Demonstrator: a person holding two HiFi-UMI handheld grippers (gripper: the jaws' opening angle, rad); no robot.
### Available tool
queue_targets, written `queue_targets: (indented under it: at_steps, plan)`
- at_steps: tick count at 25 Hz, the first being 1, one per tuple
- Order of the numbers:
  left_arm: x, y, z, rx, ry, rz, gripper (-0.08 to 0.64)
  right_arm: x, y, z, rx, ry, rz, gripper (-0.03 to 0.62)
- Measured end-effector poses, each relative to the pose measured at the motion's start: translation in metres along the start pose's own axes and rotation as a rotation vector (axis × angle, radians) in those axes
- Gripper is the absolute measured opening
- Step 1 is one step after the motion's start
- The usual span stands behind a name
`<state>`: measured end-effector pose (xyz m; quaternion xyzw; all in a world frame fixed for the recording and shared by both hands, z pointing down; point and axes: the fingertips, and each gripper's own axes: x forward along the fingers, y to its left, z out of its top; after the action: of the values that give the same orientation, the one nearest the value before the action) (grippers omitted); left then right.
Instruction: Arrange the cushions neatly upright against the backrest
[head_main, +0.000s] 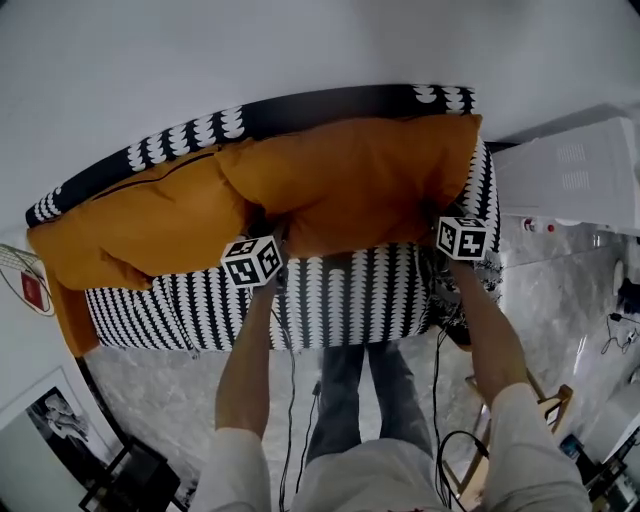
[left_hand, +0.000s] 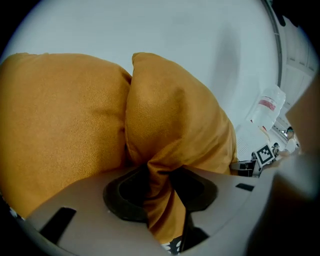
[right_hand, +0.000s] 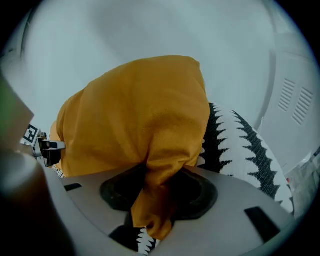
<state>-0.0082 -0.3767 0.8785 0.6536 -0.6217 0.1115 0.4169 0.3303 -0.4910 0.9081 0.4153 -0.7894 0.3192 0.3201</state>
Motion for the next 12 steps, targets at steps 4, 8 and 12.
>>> queue_targets:
  at_steps: [4, 8, 12]
  plan:
    - [0.002, 0.000, 0.000, 0.001, 0.014, -0.013, 0.160, 0.002, -0.004, 0.001, 0.015, -0.016, 0.009, 0.206]
    - [-0.013, -0.005, -0.001, 0.033, -0.014, -0.010, 0.166, -0.011, -0.002, -0.001, 0.028, -0.029, 0.018, 0.218]
    - [-0.035, -0.013, -0.002, 0.050, -0.073, 0.001, 0.221, -0.039, -0.006, 0.001, 0.029, -0.095, -0.026, 0.327]
